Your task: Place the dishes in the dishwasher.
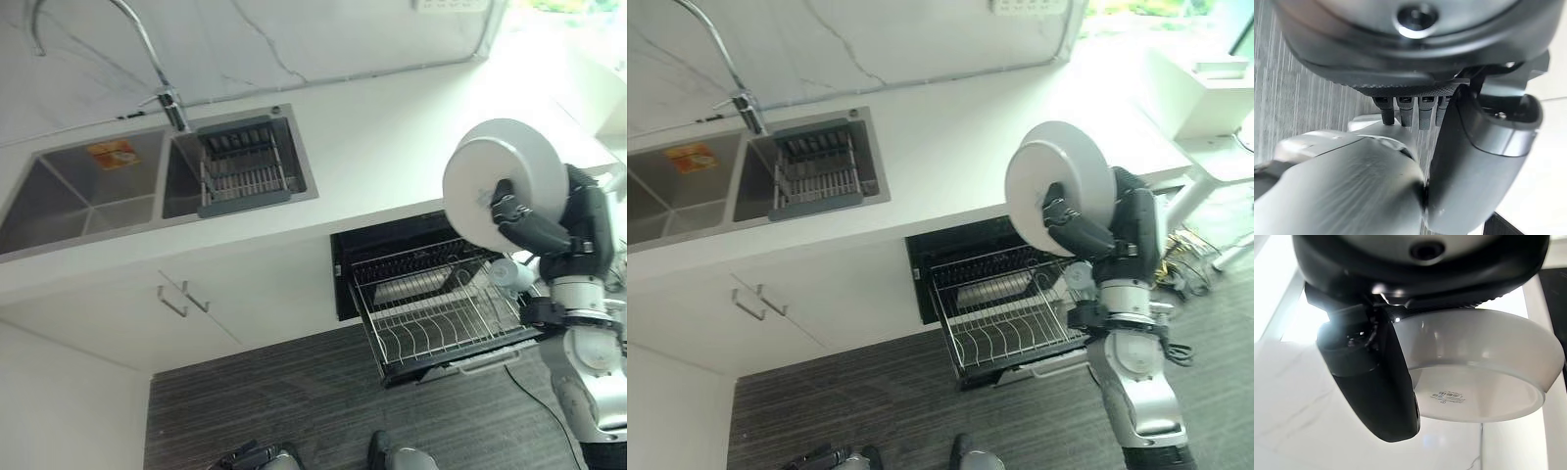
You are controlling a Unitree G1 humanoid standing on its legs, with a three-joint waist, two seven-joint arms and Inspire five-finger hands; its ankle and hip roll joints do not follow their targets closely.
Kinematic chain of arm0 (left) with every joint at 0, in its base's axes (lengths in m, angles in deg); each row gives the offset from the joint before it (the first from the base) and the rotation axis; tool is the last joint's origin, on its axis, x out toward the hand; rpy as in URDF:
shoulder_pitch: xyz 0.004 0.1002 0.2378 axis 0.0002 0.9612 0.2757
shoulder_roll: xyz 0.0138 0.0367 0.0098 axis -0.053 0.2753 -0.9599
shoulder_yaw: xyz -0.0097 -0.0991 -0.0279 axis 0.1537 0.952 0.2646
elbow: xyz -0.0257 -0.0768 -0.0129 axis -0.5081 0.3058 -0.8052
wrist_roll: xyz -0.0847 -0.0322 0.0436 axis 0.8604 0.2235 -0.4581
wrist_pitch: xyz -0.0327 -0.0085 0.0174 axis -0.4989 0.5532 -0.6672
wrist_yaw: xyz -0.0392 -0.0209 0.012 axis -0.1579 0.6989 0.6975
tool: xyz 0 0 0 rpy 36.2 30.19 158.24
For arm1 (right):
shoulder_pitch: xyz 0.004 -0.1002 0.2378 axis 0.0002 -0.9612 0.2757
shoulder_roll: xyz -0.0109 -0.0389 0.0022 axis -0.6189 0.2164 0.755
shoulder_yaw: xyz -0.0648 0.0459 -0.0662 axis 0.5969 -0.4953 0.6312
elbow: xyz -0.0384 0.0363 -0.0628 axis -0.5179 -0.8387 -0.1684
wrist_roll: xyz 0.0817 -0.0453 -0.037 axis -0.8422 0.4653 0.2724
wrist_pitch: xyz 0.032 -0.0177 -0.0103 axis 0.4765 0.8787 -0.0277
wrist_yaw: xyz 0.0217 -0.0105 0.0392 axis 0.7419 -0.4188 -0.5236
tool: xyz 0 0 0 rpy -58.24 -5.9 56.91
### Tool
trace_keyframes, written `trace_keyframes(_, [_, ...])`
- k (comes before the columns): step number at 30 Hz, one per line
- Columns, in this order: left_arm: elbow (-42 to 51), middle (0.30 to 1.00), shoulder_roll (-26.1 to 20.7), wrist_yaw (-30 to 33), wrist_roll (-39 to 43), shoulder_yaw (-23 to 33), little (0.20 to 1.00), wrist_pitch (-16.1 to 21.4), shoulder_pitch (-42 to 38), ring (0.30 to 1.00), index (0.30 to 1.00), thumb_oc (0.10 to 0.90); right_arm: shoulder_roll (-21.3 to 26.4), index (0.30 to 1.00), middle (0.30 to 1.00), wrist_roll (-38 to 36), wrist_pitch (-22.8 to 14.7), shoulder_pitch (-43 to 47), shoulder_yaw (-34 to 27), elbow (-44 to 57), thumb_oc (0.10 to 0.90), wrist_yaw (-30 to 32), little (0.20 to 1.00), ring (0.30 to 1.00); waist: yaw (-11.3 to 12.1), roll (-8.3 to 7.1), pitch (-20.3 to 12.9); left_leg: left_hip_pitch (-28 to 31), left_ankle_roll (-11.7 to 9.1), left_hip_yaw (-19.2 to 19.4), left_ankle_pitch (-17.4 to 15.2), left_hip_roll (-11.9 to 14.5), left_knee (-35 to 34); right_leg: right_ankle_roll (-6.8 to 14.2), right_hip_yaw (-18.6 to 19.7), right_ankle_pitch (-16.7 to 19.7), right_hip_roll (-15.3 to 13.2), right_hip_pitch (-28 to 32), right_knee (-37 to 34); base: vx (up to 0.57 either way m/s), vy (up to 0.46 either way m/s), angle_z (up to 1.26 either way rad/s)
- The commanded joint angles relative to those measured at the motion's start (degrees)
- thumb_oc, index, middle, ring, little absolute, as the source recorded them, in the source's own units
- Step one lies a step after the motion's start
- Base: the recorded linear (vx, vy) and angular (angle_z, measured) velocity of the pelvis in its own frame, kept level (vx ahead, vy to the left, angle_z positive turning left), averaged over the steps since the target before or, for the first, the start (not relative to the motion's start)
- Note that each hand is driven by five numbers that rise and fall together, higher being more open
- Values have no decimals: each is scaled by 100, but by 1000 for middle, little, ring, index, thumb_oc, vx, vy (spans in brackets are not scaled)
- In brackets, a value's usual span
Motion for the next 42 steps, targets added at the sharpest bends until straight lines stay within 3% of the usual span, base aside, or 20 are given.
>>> trace_keyframes(1, [-462, 900, 246, -269, -412, -581, 900, -197, 488, 900, 900, 800, 337, 300, 300, 1551, -645, 654, -129, 419, 400, 191, 300, 300, -71, -111, -148, 182, -246, -462, -292, -83, 90, 966, 473, -324, -421, 115, 107, 34, 47, 5])
trace_keyframes(5, [-454, 900, 187, -188, -521, -452, 900, -232, 439, 900, 900, 800, 540, 300, 300, 2567, -616, 642, 21, 235, 400, 439, 300, 300, -14, -77, -255, 217, -263, -544, -348, -132, 90, 1025, 467, -365, -458, 210, 107, 55, 47, -9])
trace_keyframes(6, [-411, 900, 136, -105, -547, -350, 900, -290, 436, 900, 900, 800, 639, 300, 300, 3268, -694, 587, 106, 112, 400, 552, 300, 300, 28, -62, -295, 248, -253, -565, -394, -170, 90, 1072, 427, -362, -507, 250, 107, 50, 96, 6])
trace_keyframes(10, [-328, 900, 15, -74, -597, -187, 900, -373, 421, 900, 900, 800, 887, 300, 300, 4343, -768, 477, 297, -93, 400, 736, 300, 300, 69, -69, -329, 264, -240, -586, -440, -190, 90, 1137, 360, -350, -580, 278, 107, 11, 57, 5])
trace_keyframes(14, [-250, 900, -87, -119, -635, -163, 900, -412, 438, 900, 900, 800, 1070, 300, 300, 4545, -734, 398, 569, -521, 400, 826, 300, 300, 110, -89, -328, 267, -201, -620, -493, -244, 90, 1180, 336, -335, -604, 275, 107, -7, 7, 1])
trace_keyframes(20, [-256, 900, -176, -180, -665, -237, 900, -426, 422, 900, 900, 800, 1136, 300, 300, 5486, -854, 468, 1221, -1654, 400, 1440, 300, 300, 181, -135, -332, 267, -154, -643, -535, -299, 90, 1212, 292, -319, -636, 278, 107, -22, 6, 7])
trace_keyframes(26, [-251, 900, -323, -180, -612, -260, 900, -465, 399, 900, 900, 800, 1236, 300, 300, 5635, -791, 520, 1665, -2460, 400, 1609, 300, 300, 246, -171, -348, 256, -142, -651, -553, -315, 90, 1218, 195, -350, -647, 317, 107, -2, -5, 3])
trace_keyframes(35, [-111, 900, -429, -203, -648, -444, 900, -591, 435, 900, 900, 800, 899, 300, 300, 5567, -611, 859, 2252, -3936, 400, 1740, 300, 300, 411, -122, -365, 265, -136, -753, -534, -364, 90, 1191, 108, -396, -654, 411, 107, 15, -9, 5])
trace_keyframes(42, [42, 900, -542, -184, -660, -603, 900, -745, 502, 900, 900, 800, 1026, 300, 300, 5693, -287, 1627, 2753, -4781, 400, 1157, 300, 300, 623, -77, -388, 262, -168, -846, -473, -381, 90, 1168, -5, -433, -674, 510, 107, 45, -2, 6])
